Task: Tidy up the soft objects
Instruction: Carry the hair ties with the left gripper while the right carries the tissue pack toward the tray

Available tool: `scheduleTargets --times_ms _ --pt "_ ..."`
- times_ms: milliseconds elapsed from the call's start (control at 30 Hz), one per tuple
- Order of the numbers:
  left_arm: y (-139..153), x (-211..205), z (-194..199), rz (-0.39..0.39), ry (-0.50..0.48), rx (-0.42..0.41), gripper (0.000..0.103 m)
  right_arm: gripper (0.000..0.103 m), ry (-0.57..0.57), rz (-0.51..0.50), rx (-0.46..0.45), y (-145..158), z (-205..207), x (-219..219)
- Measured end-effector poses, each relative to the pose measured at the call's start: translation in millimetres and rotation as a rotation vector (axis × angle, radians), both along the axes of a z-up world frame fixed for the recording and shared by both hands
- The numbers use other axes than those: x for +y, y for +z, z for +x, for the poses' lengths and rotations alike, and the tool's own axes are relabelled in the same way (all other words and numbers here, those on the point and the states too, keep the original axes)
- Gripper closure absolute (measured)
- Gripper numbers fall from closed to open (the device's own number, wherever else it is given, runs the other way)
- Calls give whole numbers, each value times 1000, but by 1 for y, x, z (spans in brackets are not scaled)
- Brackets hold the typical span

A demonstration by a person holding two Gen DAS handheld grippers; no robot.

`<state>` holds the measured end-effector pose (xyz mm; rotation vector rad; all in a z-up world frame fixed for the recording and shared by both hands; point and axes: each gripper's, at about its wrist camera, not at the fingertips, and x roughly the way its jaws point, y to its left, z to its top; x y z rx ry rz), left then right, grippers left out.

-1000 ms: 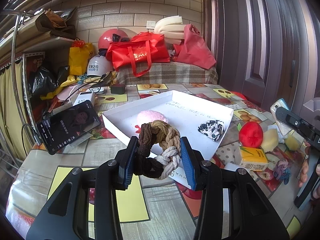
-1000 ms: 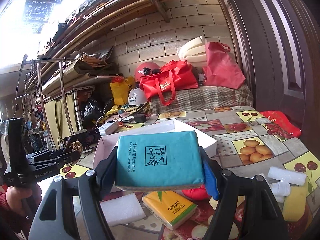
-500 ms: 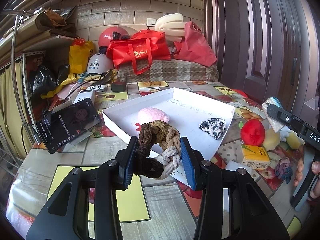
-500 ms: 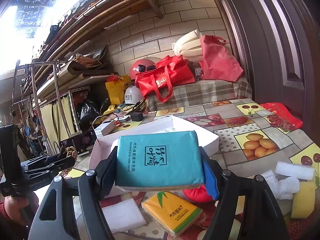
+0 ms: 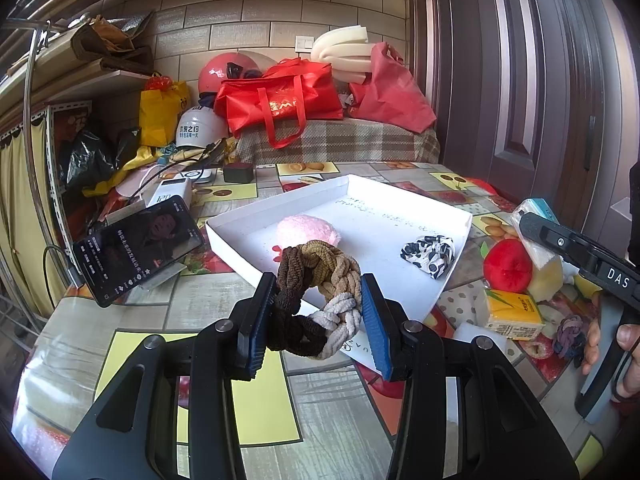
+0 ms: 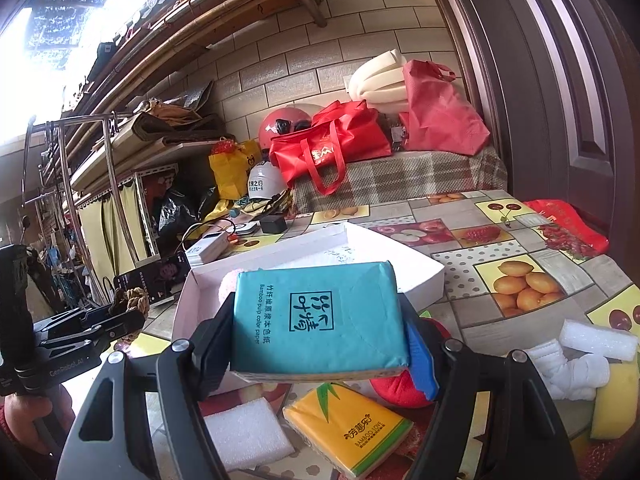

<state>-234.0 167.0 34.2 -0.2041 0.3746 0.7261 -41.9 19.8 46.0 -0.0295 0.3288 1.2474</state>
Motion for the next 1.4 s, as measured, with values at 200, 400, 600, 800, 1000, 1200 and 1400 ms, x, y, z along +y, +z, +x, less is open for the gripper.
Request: scheduleTargets --times_ms 200,400,600,800,1000,1200,1400 --pt "1 -1 1 1 -2 8 61 30 1 -20 -1 -2 1 8" --pt "2 -1 1 -2 1 7 61 30 -21 -58 -14 -4 0 21" --pt "3 0 1 -1 0 7 61 30 -34 -69 -17 -5 1 27" --pt "3 1 2 6 -4 14 61 30 -34 -69 -17 -5 2 27" --pt "4 8 9 18 -16 45 61 30 -38 -73 -18 -6 5 32" --pt "5 19 16 16 -10 56 61 30 -45 -69 -25 -7 10 41" --pt "11 36 27 67 14 26 61 30 -58 -50 -10 -5 18 55"
